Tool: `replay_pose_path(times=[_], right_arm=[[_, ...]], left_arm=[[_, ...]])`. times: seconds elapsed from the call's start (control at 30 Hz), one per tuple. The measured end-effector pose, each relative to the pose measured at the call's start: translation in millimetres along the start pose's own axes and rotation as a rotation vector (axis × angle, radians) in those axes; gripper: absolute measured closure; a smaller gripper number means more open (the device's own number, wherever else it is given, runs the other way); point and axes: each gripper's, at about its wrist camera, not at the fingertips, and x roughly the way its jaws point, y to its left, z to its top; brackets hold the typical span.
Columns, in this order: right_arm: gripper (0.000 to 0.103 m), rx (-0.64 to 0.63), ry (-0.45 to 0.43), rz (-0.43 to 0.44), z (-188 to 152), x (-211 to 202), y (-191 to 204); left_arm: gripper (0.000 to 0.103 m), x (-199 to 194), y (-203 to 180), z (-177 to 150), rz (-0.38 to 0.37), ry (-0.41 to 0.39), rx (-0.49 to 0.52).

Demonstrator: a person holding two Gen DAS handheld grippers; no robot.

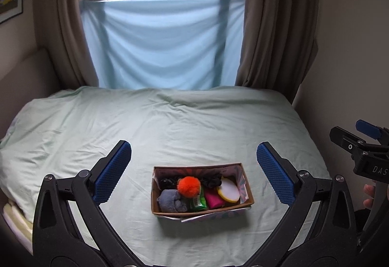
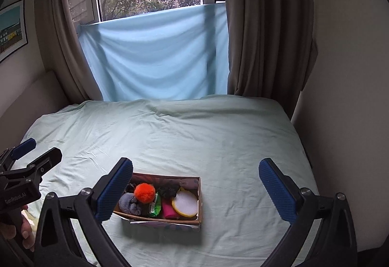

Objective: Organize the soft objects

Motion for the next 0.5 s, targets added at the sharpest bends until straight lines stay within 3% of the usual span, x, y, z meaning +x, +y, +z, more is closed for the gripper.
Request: replay_pose_path(times=[0.3, 0.5], right_arm=[[0.0, -0.006, -0.062, -0.039, -8.0, -9.7, -8.3], [0.0, 0.001, -0.078, -0.051, -4.6, -11.7, -15.0]], left_arm=[[0.0, -9.9, -18.1, -9.2, 0.027, -0.055, 0.019], [0.0, -8.9, -27.1, -5.5, 0.006, -0.084, 0.029]])
